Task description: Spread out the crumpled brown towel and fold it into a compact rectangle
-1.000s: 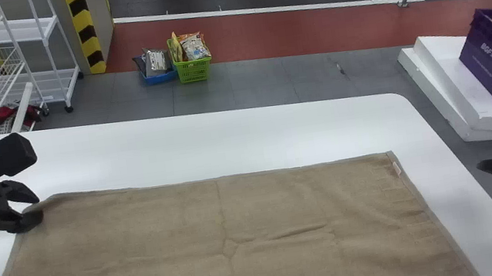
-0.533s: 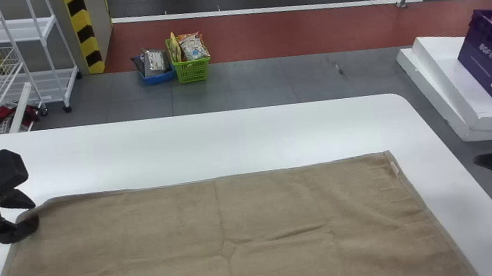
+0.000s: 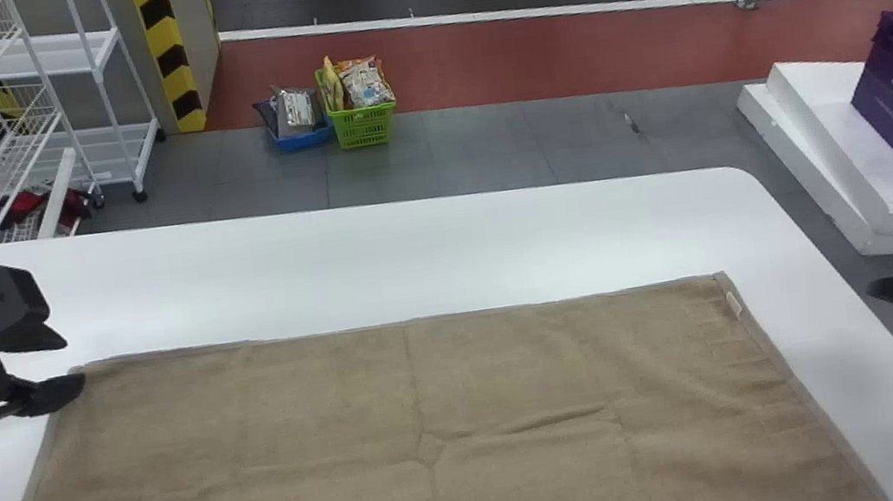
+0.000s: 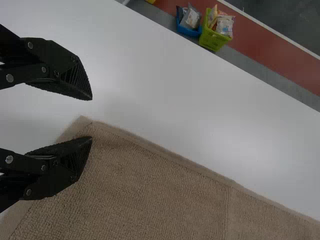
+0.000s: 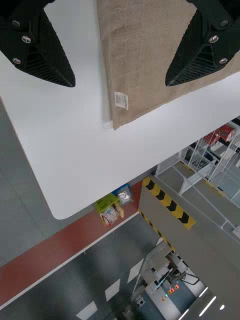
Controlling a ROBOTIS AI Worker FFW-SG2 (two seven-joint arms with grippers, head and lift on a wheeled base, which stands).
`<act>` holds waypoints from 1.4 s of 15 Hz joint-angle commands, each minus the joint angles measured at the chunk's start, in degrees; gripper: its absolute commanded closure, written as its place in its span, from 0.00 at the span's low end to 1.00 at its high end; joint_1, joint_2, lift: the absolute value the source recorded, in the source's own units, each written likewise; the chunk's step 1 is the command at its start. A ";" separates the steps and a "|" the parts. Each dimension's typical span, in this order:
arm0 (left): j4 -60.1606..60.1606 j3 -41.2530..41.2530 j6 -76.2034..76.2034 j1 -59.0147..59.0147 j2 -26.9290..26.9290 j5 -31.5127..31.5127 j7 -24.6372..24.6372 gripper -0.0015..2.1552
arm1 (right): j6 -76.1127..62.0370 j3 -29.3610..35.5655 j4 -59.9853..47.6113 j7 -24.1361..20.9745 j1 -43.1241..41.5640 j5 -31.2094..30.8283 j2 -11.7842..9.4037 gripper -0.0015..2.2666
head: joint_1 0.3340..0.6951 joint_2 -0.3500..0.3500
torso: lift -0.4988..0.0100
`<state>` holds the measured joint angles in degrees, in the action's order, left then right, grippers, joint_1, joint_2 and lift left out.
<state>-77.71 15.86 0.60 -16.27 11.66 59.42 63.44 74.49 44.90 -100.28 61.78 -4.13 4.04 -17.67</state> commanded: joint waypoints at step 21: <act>-8.95 1.02 -0.74 8.63 0.12 -0.35 1.16 0.49 | -1.58 0.27 0.44 -0.26 0.61 0.97 0.18 0.07 | 1.00 0.32 | 0.73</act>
<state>-84.56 16.38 -0.20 -9.46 11.77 60.01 64.32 73.66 45.79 -99.77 61.84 -3.44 4.97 -17.61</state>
